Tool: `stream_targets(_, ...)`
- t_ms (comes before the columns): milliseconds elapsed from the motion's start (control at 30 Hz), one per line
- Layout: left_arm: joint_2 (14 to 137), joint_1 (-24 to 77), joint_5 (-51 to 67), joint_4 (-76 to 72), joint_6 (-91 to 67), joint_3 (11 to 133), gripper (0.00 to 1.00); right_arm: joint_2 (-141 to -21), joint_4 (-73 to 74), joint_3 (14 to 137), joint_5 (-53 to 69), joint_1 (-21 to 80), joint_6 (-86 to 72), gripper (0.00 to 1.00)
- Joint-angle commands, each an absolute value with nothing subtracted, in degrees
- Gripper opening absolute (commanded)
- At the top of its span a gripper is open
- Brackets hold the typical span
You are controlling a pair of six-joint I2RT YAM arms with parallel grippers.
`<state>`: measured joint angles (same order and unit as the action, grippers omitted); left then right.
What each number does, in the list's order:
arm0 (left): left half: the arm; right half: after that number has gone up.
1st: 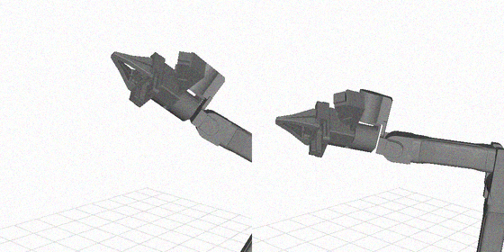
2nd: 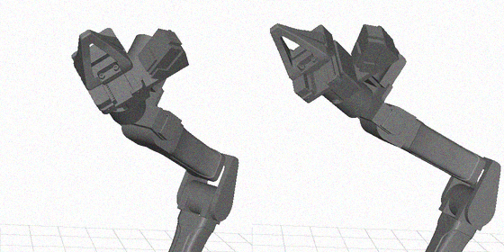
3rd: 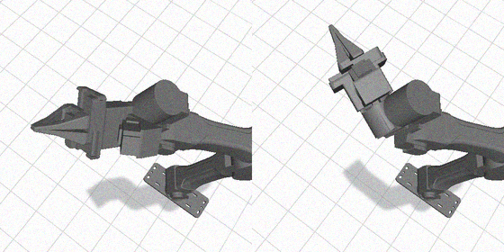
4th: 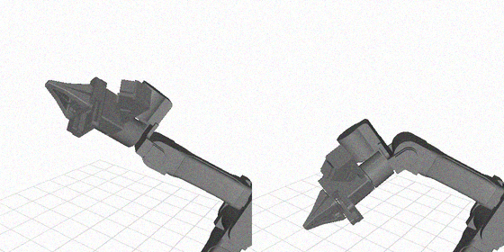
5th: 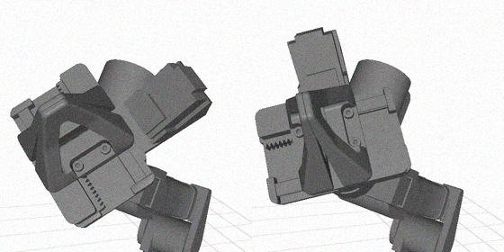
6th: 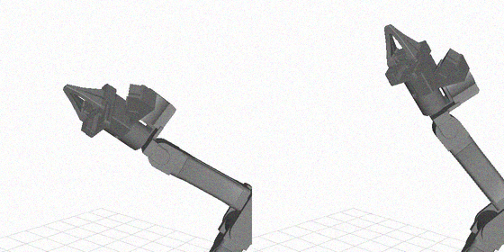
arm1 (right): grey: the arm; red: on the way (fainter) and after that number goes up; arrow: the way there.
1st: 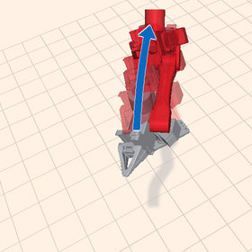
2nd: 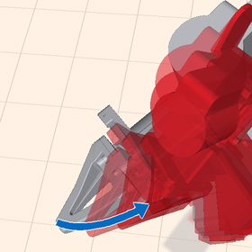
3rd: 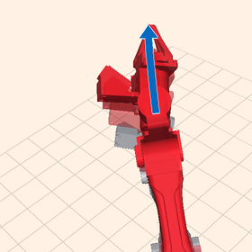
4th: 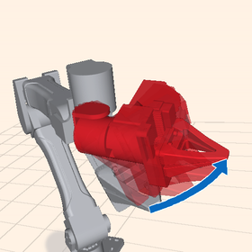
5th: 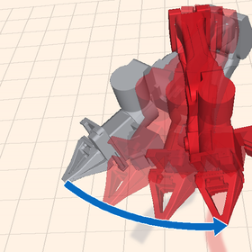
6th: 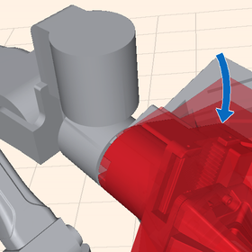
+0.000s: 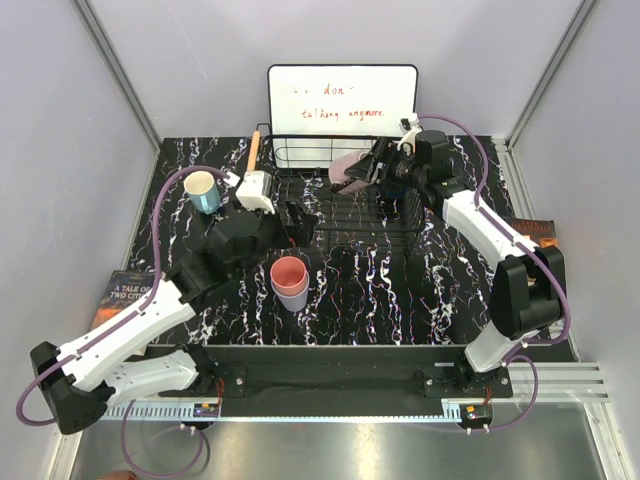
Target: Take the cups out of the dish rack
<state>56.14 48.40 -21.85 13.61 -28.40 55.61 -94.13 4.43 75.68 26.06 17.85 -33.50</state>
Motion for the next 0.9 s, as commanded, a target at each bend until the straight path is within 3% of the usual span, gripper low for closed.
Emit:
stream_targets(0, 56.95, 47.55, -19.34, 5.56, -29.27, 54.67, 0.99, -90.7, -11.23, 75.24, 32.25, 17.32, -38.05, 0.0)
stream_targets(500, 57.48, 28.14, 2.71, -23.37, -47.71, 41.05, 0.99, -87.98, -57.81, 56.79, 46.58, 12.83, -66.87, 0.0)
stream_targets(867, 64.06, 26.19, 18.52, -37.87, -53.61, 41.74, 0.99, -78.93, -57.68, 45.36, 46.58, 13.36, -66.54, 0.0)
